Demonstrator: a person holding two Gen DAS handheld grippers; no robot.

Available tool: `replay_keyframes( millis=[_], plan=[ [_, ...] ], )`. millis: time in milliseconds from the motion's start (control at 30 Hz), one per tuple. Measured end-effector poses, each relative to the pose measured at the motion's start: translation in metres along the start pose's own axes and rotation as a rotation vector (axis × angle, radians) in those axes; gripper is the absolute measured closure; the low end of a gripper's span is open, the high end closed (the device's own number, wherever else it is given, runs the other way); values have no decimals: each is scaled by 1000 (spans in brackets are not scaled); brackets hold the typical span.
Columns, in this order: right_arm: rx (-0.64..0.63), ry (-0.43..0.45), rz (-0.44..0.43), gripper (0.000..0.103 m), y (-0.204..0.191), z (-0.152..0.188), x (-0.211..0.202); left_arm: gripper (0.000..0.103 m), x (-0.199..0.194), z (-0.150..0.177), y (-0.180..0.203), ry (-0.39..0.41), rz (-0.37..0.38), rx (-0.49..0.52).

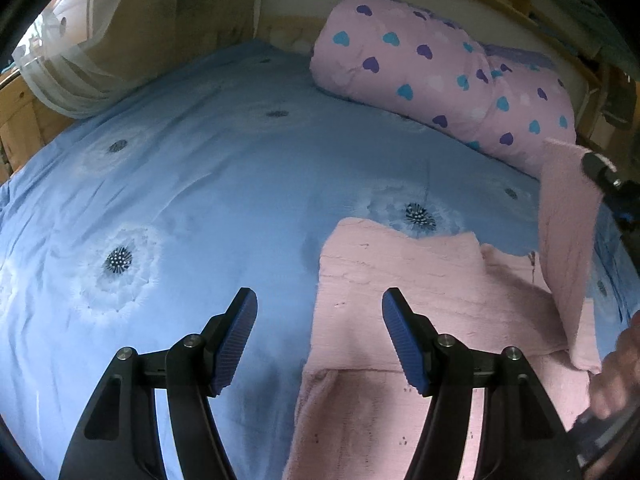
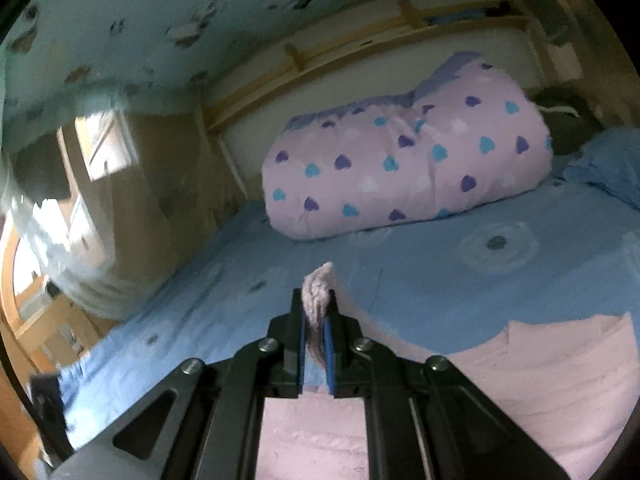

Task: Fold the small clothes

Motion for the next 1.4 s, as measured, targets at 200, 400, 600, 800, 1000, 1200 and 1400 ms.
replay_keyframes(
  millis=[200, 400, 600, 800, 1000, 1200, 1400],
  plan=[
    [-78, -42, -32, 96, -17, 24, 13, 43, 1, 0, 0, -14, 6, 5],
    [-107, -97, -83, 96, -30, 46, 19, 43, 0, 2, 0, -7, -3, 18],
    [-111, -227, -143, 60, -32, 78, 32, 43, -6, -4, 0, 14, 9, 0],
    [-61, -208, -143, 51, -6, 58, 9, 43, -2, -3, 4, -9, 25, 5],
    [-128, -294, 15, 49, 64, 57, -42, 43, 23, 7, 28, -112, 122, 28],
    [-226, -380, 207, 49, 156, 80, -106, 43, 51, 20, 63, -193, 201, 76],
    [-131, -448, 301, 49, 231, 99, -131, 48, 86, 22, 75, -200, 119, 127]
  ],
)
Point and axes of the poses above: each gripper's, at about its wrist camera, not at the fingertips, and x roughly the way its jaws point, y to its right, z to its underside, the point moved 7 cm from there along x, roughly the way its jaws point, and after that the axes turned 3 degrees about -y, right-handed, at the moved point
